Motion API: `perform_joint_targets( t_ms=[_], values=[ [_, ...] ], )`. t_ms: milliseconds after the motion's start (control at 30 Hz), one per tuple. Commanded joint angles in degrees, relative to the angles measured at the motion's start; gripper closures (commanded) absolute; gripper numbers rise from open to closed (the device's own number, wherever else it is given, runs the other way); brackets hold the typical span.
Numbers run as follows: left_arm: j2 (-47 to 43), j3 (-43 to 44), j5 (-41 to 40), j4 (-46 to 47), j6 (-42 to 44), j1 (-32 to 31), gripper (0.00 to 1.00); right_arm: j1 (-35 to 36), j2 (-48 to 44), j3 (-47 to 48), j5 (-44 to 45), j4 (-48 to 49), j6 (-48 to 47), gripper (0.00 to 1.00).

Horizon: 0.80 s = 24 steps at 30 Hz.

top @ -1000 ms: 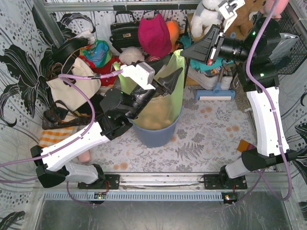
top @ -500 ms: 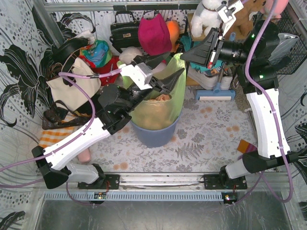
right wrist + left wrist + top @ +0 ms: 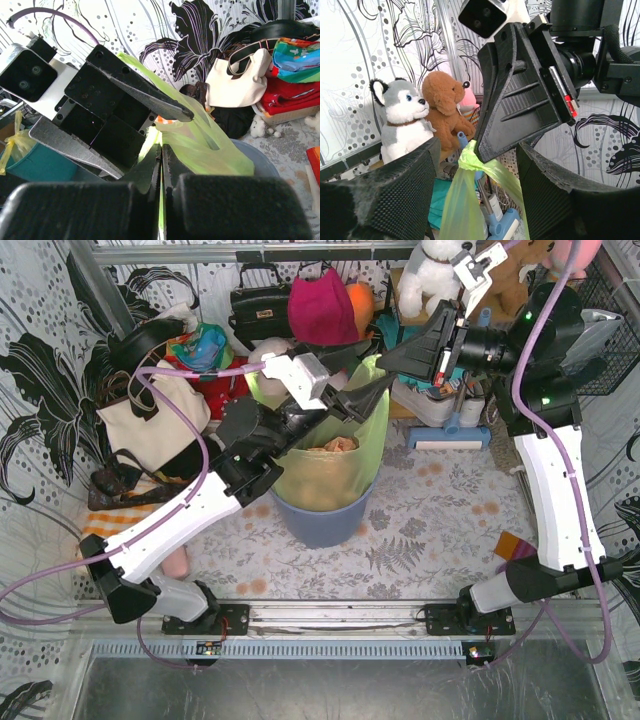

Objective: Tie the trash bag

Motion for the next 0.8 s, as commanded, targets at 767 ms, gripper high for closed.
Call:
perform_joint_targets(
  t_ms=[767],
  values=[
    [-2.3,-0.6,-1.9,-2.6,-4.1,0.7,0.54,0.0,-1.9,3.1,-0.1,3.5,-1.0,1.00]
  ],
)
